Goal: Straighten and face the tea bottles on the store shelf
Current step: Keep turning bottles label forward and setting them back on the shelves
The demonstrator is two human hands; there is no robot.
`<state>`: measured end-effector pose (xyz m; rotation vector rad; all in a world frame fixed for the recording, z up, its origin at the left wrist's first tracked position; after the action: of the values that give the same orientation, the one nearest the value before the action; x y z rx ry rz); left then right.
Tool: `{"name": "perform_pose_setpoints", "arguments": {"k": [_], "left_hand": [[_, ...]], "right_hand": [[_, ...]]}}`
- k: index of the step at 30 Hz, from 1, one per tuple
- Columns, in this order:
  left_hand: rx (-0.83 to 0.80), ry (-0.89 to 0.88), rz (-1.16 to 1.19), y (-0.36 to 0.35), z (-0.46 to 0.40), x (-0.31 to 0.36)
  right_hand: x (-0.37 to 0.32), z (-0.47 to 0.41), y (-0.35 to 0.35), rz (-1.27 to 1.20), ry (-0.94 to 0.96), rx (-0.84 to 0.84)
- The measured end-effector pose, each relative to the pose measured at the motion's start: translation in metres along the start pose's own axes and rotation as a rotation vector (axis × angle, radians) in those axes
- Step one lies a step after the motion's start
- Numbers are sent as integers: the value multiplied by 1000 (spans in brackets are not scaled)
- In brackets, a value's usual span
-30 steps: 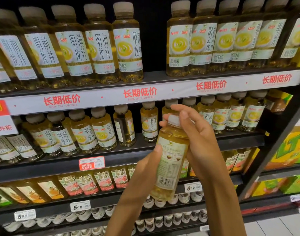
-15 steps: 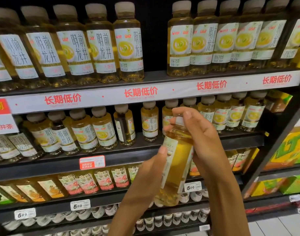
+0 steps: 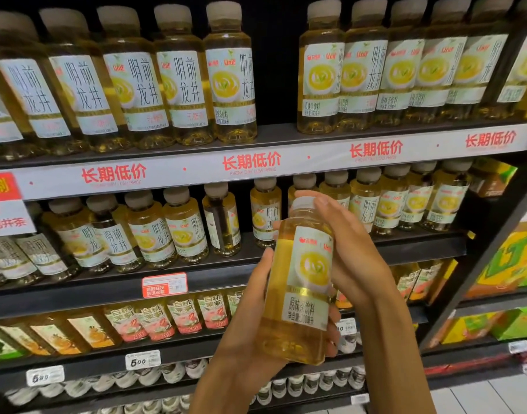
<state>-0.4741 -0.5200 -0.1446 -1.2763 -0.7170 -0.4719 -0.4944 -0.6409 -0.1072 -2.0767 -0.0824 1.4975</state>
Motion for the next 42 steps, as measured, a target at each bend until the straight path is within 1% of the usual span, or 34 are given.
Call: {"name": "perform_pose_setpoints", "arguments": {"k": [2, 3, 5, 6, 8, 10, 11, 14, 16, 18, 19, 22, 23, 24, 25, 26, 27, 29, 30, 31, 32, 33, 34, 35, 37, 39, 41, 42], "left_hand": [[18, 0, -17, 1, -4, -2], [34, 5, -41, 4, -5, -3], [81, -3, -154, 12, -5, 1], [129, -23, -238, 17, -4, 5], [235, -107, -386, 23, -2, 15], [284, -185, -456, 21, -1, 20], [283, -207, -459, 20, 0, 21], [217, -219, -399, 13, 1, 22], [163, -202, -260, 10, 2, 22], [75, -148, -75, 4, 3, 19], [23, -129, -20, 0, 4, 19], [-87, -131, -3, -5, 7, 20], [-123, -126, 48, -6, 7, 19], [-97, -117, 44, -7, 6, 19], [-121, -92, 132, -8, 3, 18], [-115, -85, 138, -15, 4, 20], [-63, -108, 144, -17, 0, 21], [65, -174, 57, -12, -3, 28], [-6, -191, 107, -12, 2, 29], [21, -197, 160, -9, 4, 30], [152, -193, 108, -5, -1, 30], [160, -174, 119, -5, -5, 26], [172, -95, 168, -14, -10, 25], [60, -73, 181, -15, -7, 22], [-3, -80, 60, -9, -4, 15], [8, -121, -47, -3, -2, 17], [111, -212, -247, 3, 2, 22], [125, -238, -319, 3, 4, 24]], "right_hand": [[4, -5, -7, -117, -48, -63], [3, -7, -10, -130, -48, -85], [-2, -12, -11, -52, -5, -96], [-7, -14, -11, 7, 21, -100], [-17, -19, -13, 118, 57, -93], [-23, -24, -17, 207, 56, -71], [-24, -27, -18, 237, 50, -61], [-23, -33, -21, 289, 23, -26], [-20, -36, -22, 251, -9, -19], [-15, -38, -22, 112, -70, -52], [-12, -38, -22, 25, -112, -73], [0, -38, -18, -176, -255, -104], [3, -38, -16, -209, -294, -102], [7, -38, -15, -231, -330, -98], [10, -38, -14, -250, -364, -94], [13, -38, -13, -269, -395, -89], [15, -38, -13, -281, -422, -81], [19, -39, -11, -277, -465, -53], [20, -39, -11, -270, -484, -34], [21, -38, -10, -263, -499, -17], [21, -38, -10, -252, -507, -9], [20, -37, -10, -237, -503, -12], [18, -37, -10, -221, -487, -18], [15, -38, -11, -206, -456, -28], [4, -39, -13, -140, -328, -64], [-11, -40, -15, -22, -149, -111], [-25, -39, -17, 83, -4, -154], [-30, -38, -19, 121, 40, -168]]}}
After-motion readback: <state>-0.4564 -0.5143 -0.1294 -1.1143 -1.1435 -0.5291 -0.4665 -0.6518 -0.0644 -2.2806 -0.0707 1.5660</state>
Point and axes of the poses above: each hand's wrist, its own z-axis away from the middle knuckle, its own y-axis out of the back of the hand, x = y × z, the point moved 3 cm from there along -z, towards the middle knuckle, and after that the axes turned 1 degree about -y, right-handed, at the moved point
